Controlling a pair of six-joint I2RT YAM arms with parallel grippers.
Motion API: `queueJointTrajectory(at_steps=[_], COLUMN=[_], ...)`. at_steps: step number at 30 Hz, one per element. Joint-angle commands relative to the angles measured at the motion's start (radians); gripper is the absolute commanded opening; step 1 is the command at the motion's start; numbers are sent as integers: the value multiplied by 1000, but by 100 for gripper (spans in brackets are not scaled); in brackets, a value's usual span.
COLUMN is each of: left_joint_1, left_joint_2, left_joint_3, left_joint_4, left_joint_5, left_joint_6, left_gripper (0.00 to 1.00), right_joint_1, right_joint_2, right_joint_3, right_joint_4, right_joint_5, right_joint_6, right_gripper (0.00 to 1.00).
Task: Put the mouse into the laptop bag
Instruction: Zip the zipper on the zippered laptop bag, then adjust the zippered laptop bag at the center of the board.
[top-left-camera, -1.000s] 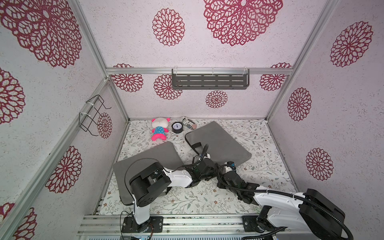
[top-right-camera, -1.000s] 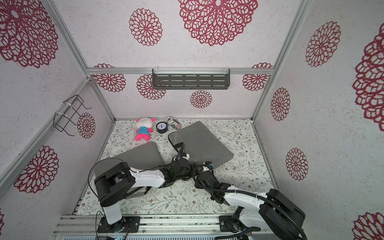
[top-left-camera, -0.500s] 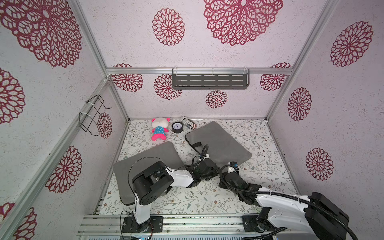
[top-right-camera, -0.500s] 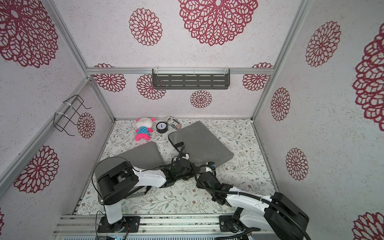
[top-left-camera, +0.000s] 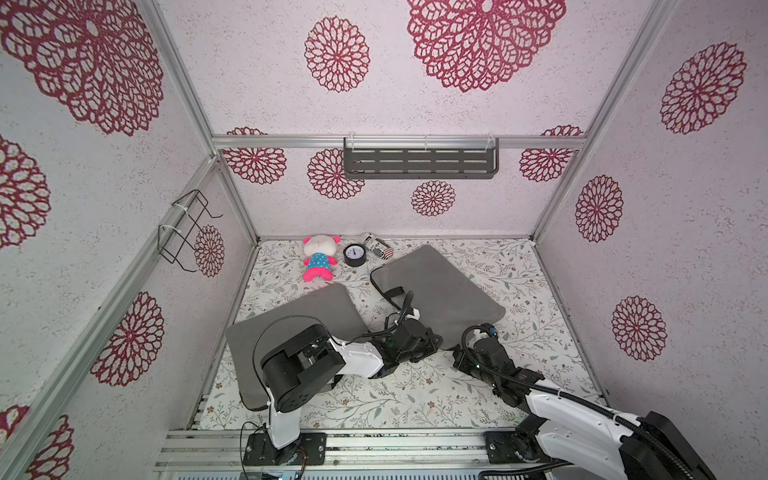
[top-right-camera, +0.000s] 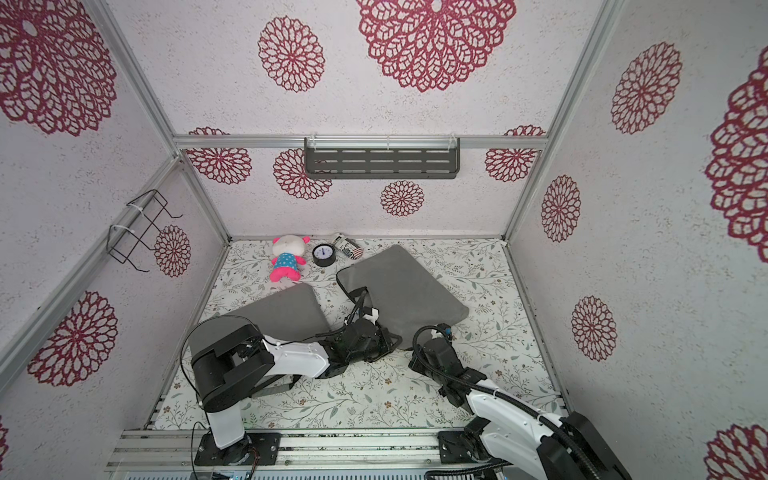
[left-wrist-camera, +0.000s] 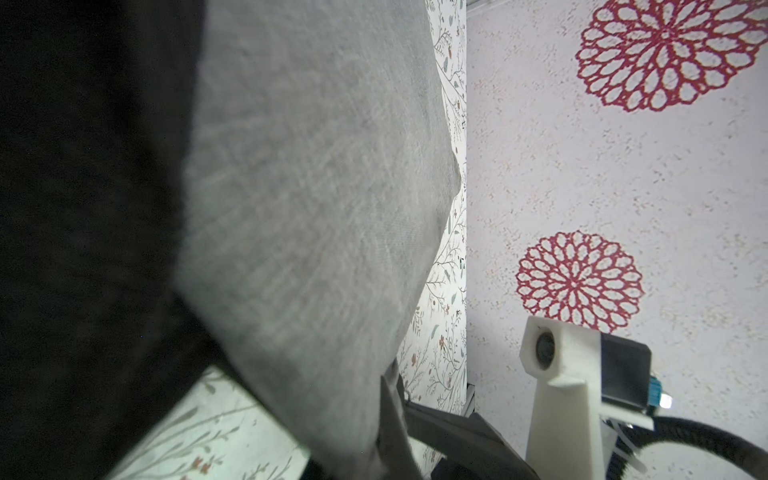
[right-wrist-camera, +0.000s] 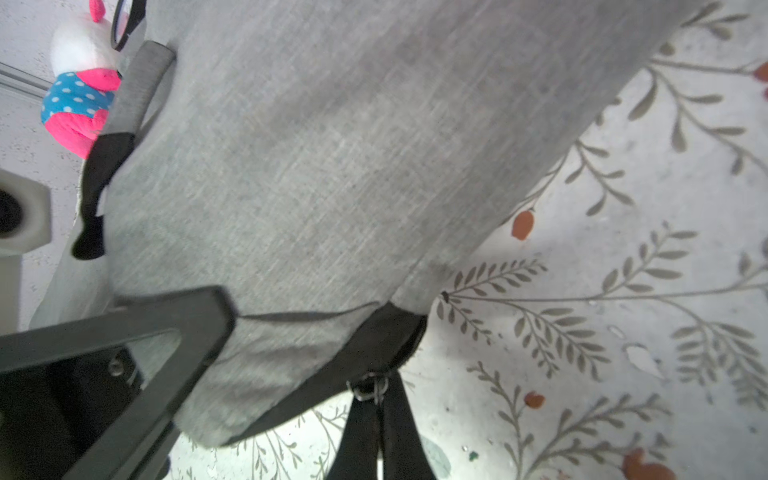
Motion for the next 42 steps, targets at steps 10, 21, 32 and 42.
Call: queueJointTrajectory(at_steps=[10,21,32,42], left_joint_1=[69,114,341,375], left_joint_2=[-115,-175,-75,285], left_joint_3=[-51,-108,140,517], left_joint_4=[-86,-153,-458,-583], left_joint_5=[-34,-69,-170,-72], left_joint_6=[41,50,202,261], left_gripper=[0,41,98,98], right_joint_1=[-106,-129,-190,-218], right_joint_2=[187,192,58,-32], right_joint_3=[105,148,205,214], right_joint_4=[-175,-177,-215,-158], right_joint_5=[234,235,215,235], right_joint_6=[-41,-61,-143,-174], right_gripper=[0,56,98,98])
